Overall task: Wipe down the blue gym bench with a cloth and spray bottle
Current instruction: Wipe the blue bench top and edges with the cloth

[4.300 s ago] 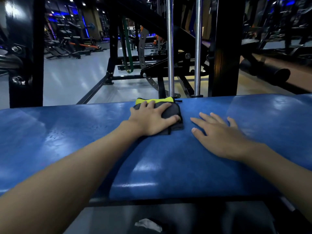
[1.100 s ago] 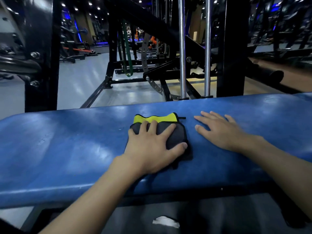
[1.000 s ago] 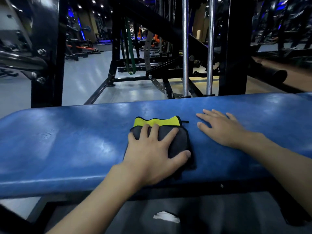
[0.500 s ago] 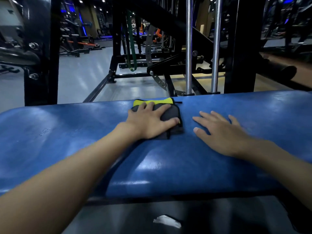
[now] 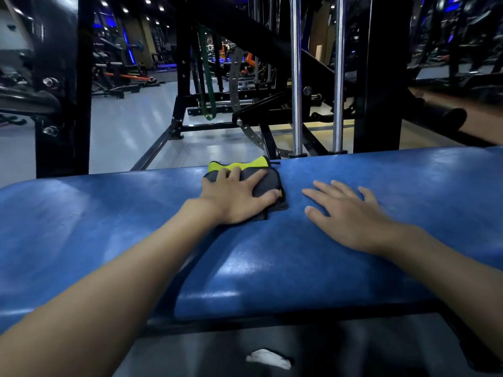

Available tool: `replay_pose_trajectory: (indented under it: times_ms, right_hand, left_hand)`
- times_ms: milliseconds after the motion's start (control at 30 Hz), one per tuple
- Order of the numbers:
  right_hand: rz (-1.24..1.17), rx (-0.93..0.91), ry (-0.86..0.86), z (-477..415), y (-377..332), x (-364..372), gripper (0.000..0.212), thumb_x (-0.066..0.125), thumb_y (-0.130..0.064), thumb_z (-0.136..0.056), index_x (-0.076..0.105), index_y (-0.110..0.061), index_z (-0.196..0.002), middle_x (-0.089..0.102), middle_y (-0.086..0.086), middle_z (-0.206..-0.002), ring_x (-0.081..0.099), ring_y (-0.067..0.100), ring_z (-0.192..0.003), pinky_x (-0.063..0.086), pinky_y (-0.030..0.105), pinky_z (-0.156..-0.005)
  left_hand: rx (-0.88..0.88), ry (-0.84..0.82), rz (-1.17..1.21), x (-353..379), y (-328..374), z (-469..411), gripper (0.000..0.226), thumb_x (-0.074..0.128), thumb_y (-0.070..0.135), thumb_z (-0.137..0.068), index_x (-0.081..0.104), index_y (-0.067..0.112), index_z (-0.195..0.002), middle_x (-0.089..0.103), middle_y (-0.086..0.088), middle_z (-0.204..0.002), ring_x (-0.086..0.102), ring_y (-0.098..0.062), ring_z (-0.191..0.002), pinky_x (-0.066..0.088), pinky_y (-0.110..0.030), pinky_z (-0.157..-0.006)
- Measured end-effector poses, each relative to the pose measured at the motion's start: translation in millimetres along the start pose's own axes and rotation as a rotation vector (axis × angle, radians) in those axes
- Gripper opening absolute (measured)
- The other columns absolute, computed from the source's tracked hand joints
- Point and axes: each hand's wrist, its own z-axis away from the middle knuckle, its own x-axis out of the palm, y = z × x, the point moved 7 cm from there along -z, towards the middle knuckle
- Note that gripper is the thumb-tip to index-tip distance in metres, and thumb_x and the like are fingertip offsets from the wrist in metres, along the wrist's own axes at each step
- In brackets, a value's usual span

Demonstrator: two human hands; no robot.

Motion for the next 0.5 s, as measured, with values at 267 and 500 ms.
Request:
replay_pose_trajectory:
  times_ms: [267, 500]
  right_hand:
    - [0.031, -0.007, 0.019, 2, -2, -3, 0.056, 0.021, -0.057, -0.102, 0.019, -0.041, -0.155, 0.009, -0.012, -0.166, 0.003, 0.015, -0.153, 0.002, 0.056, -0.12]
    - [-0.023, -0.028, 0.126, 1, -14, -20, 0.053, 0.035, -0.05, -0.102, 0.033, -0.033, -0.152, 0.025, -0.008, -0.163, 0.016, 0.016, -0.151, 0.005, 0.056, -0.12]
  left_hand:
    - [0.088, 0.07, -0.064, 0, 19, 127, 0.093, -0.007, 0.086, -0.066, 0.007, 0.052, -0.152, 0.027, -0.001, -0.155, 0.017, -0.025, -0.146, 0.027, -0.053, -0.109]
    - [0.026, 0.073, -0.045, 3, 24, 148, 0.093, -0.002, 0.089, -0.063, 0.003, 0.054, -0.149, 0.014, -0.002, -0.162, 0.006, -0.027, -0.15, 0.022, -0.06, -0.111]
